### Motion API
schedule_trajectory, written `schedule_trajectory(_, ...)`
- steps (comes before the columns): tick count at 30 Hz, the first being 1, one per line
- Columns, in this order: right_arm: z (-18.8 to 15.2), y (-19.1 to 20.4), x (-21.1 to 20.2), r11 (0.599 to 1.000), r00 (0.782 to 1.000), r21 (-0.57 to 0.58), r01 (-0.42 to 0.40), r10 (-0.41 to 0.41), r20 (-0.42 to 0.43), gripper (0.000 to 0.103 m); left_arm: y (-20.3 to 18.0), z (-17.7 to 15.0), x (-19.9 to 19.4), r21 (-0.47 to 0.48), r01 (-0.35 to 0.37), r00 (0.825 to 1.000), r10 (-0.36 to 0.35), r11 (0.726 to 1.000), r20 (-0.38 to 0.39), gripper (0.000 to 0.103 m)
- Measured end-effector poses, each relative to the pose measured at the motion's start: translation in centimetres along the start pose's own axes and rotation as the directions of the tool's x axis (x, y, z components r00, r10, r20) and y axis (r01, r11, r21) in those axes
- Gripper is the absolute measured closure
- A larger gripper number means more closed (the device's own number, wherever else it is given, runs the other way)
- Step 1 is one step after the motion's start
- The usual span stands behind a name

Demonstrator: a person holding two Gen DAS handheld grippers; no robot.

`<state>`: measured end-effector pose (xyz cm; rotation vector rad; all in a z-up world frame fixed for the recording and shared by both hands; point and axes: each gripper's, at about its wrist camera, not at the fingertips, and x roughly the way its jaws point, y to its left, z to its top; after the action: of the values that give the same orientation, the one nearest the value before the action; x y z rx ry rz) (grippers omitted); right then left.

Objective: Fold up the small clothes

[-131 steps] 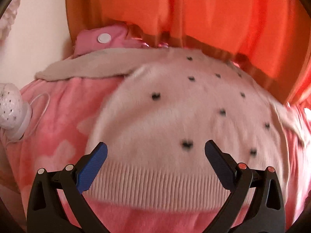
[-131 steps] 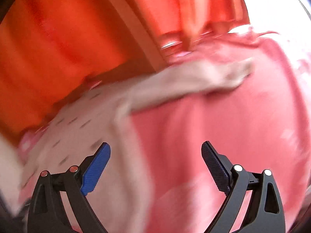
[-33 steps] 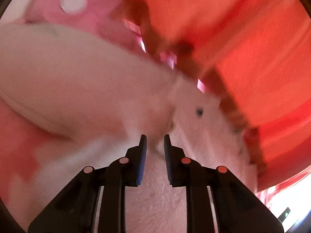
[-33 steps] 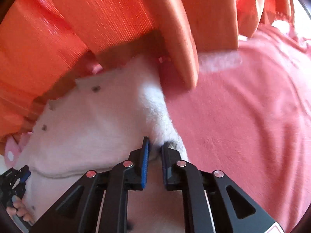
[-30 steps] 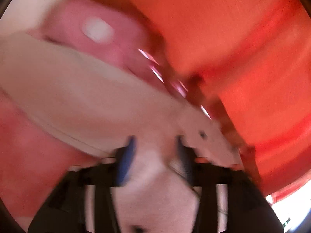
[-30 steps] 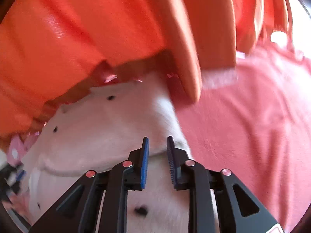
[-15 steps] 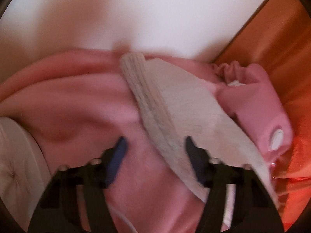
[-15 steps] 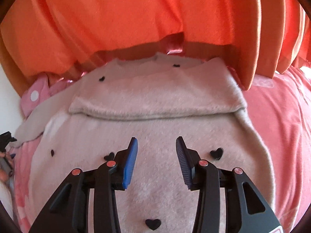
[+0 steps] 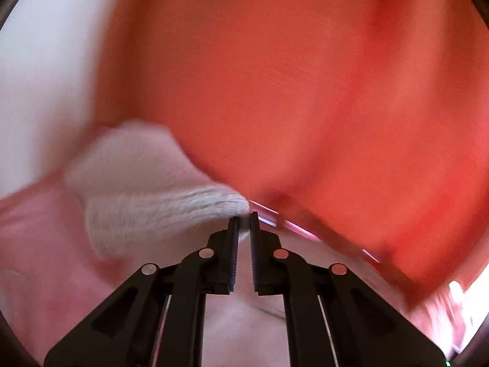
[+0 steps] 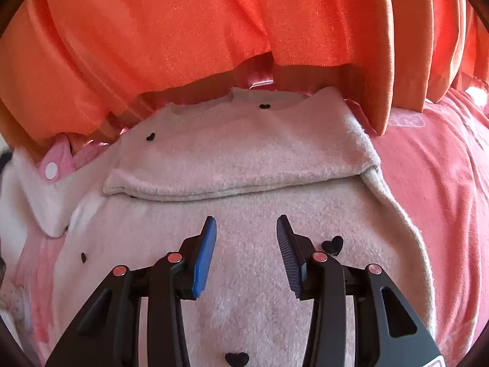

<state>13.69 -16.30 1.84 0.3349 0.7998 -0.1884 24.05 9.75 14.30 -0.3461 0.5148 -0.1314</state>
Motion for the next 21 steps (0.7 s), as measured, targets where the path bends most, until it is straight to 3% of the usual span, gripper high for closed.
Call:
schedule_trajectory(1, 0.0, -0.2, 0.1, 1.000, 1.000, -0.002, 0.001, -0.001, -0.002, 0.062, -3.3, -2.3, 0.9, 0.033, 0.061, 0.997, -0.059, 0.998, -0.052, 0.096)
schedule_trajectory(4, 0.2, -0.8, 0.8, 0.998, 0.999, -0.032, 0.045, -0.045, -0.004, 0.060, -8.3, -9.2, 4.1, 0.050, 0.131, 0.969, -0.117, 0.990, -0.219, 0.091)
schedule_trajectory(6, 0.3, -1.5, 1.3, 0.996, 0.997, -0.044, 0.079, -0.079, -0.010, 0.060, -8.8, -13.5, 6.4, 0.030, 0.115, 0.937, -0.098, 0.993, -0.336, 0.084)
schedule_trajectory(8, 0.5, -2.3, 1.6, 0.997, 0.997, -0.030, 0.064, -0.065, -0.030, 0.060, -7.2, -15.7, 7.1, 0.012, 0.046, 0.921, -0.038, 0.999, -0.388, 0.072)
schedule_trajectory(10, 0.9, -2.9, 1.8, 0.999, 0.998, -0.007, 0.039, -0.039, -0.038, 0.060, -4.5, -15.1, 6.4, -0.008, -0.023, 0.923, 0.018, 1.000, -0.384, 0.071)
schedule_trajectory(12, 1.2, -3.1, 1.9, 1.000, 0.999, 0.000, 0.012, -0.012, -0.043, 0.060, -1.5, -13.4, 5.7, -0.065, -0.078, 0.942, 0.052, 0.995, -0.332, 0.053)
schedule_trajectory(13, 1.4, -3.1, 2.0, 1.000, 0.999, 0.000, -0.005, 0.005, -0.043, 0.058, 0.1, -12.7, 4.6, -0.108, -0.124, 0.952, 0.088, 0.986, -0.293, 0.037)
schedule_trajectory(14, 1.5, -3.1, 2.0, 1.000, 0.999, 0.003, -0.016, 0.016, -0.041, 0.056, 1.6, -12.3, 3.7, -0.143, -0.173, 0.954, 0.130, 0.975, -0.269, 0.032)
schedule_trajectory(16, 1.7, -3.0, 2.2, 0.999, 0.998, 0.010, -0.042, 0.042, -0.037, 0.051, 4.3, -11.6, 2.7, -0.186, -0.229, 0.949, 0.178, 0.955, -0.259, 0.032)
schedule_trajectory(21, 2.8, -2.6, 3.3, 0.989, 0.990, 0.075, -0.130, 0.133, -0.037, 0.051, 6.3, -11.0, 2.8, -0.234, -0.316, 0.930, 0.252, 0.919, -0.266, 0.032)
